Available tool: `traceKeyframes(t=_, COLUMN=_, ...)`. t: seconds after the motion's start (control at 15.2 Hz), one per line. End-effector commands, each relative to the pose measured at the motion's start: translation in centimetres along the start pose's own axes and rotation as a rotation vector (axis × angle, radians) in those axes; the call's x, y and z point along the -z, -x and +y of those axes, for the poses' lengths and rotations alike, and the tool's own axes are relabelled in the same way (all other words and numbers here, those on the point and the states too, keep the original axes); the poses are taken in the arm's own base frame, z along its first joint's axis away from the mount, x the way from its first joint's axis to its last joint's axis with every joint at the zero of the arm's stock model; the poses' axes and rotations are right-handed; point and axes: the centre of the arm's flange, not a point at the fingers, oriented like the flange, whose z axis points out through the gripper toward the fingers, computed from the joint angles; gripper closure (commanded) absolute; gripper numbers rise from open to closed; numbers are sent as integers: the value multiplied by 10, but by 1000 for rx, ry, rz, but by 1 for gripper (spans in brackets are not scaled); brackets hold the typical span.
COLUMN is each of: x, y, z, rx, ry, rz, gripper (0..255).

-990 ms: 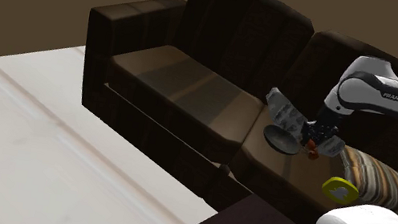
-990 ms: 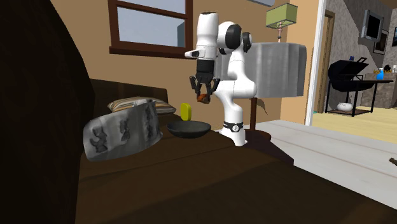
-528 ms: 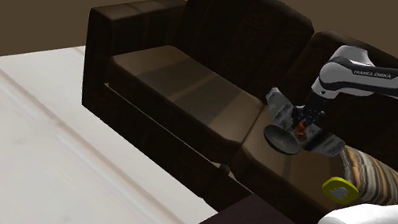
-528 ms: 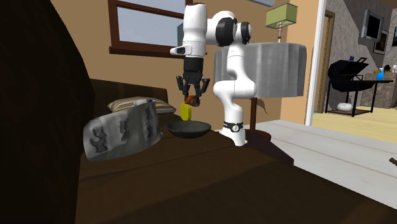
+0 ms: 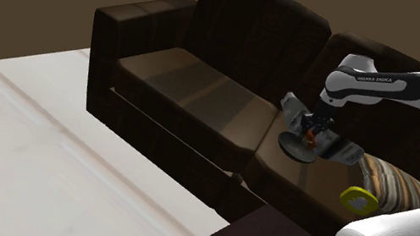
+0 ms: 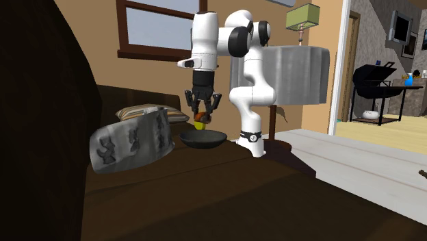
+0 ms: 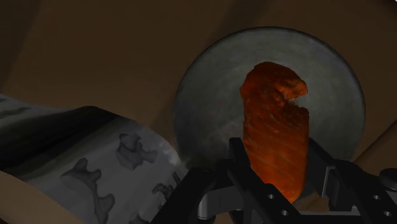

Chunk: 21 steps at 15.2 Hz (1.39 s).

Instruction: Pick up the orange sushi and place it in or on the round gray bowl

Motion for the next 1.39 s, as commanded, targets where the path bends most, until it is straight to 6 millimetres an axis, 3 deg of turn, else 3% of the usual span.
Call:
traceKeyframes(t=0.0, x=-11, y=0, z=-2, rx=0, ry=0, rz=1, gripper=255)
traceKeyframes(t=0.33, x=-37, y=-2, z=-4, rx=0, ry=0, rz=1, gripper=255)
traceKeyframes(t=0.86, x=-39, y=-2, z=-4, rx=0, ry=0, rz=1, gripper=255)
traceKeyframes(t=0.92, x=-39, y=-2, z=-4, rx=0, ry=0, rz=1, gripper=0)
traceKeyframes(t=1.25, x=-39, y=-2, z=-4, rx=0, ry=0, rz=1, gripper=0)
traceKeyframes(t=1.32, x=-26, y=-2, z=-4, rx=0, ry=0, rz=1, gripper=0)
